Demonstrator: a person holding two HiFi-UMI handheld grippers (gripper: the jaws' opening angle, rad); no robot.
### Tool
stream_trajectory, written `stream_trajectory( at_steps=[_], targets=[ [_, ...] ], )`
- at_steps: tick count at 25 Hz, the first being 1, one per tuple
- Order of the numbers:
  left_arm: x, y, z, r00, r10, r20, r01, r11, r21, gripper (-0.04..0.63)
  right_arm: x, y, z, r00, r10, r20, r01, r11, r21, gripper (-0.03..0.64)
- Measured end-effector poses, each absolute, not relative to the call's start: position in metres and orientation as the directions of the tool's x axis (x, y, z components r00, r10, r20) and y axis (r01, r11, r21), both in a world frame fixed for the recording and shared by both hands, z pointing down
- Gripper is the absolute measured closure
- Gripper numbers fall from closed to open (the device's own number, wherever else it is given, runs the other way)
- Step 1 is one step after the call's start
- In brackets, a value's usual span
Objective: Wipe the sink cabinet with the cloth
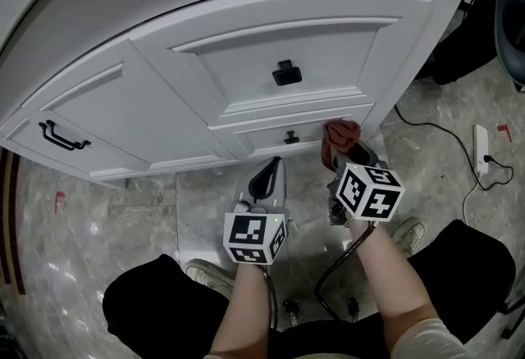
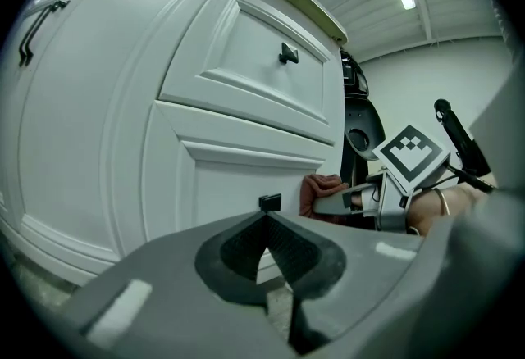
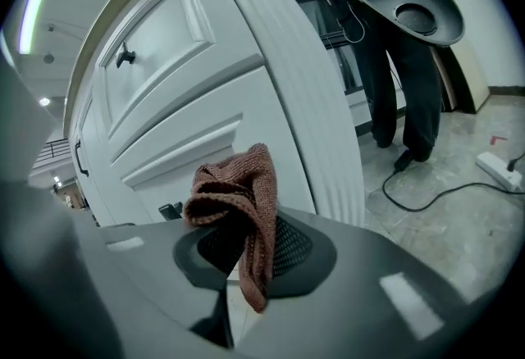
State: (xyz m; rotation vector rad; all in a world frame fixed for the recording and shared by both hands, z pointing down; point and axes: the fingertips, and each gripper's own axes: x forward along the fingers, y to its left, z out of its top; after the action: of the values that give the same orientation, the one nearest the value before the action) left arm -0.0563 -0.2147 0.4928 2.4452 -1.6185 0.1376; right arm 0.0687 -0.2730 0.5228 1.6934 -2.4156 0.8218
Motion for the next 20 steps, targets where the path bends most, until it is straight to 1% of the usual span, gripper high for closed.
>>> stream_trajectory(
  at_steps=[3,9,12,15,20],
  targets=[
    [-0.042,-0.216,0.492,0.414,-0.891,0.187,-0.910,-0.398,0.119,0.594,0.081,-0.271,0.522,-0.375,-0.856,0.356,-0.901,0.246,-0.356,0.534],
    [-0.020,-0.211,0.505,0.445,-0.872,0.204,-0.895,-0.429,0.121,0.595,0.130,-0.275,0.533,-0.298,-0.876,0.379,-0.913,0.146,-0.382,0.535],
    [-0.025,-0.210,0.514,0.429,-0.874,0.226,-0.903,-0.413,0.118,0.595,0.140,-0.273,0.541,-0.263,-0.883,0.389,-0.919,0.106,-0.379,0.535],
    [-0.045,-0.210,0.519,0.388,-0.891,0.236,-0.921,-0.370,0.122,0.595,0.115,-0.263,0.559,-0.295,-0.861,0.415,-0.918,0.134,-0.374,0.535],
    [-0.092,-0.209,0.518,0.309,-0.924,0.225,-0.950,-0.286,0.127,0.594,0.021,-0.247,0.577,-0.459,-0.780,0.425,-0.875,0.314,-0.369,0.535]
  ],
)
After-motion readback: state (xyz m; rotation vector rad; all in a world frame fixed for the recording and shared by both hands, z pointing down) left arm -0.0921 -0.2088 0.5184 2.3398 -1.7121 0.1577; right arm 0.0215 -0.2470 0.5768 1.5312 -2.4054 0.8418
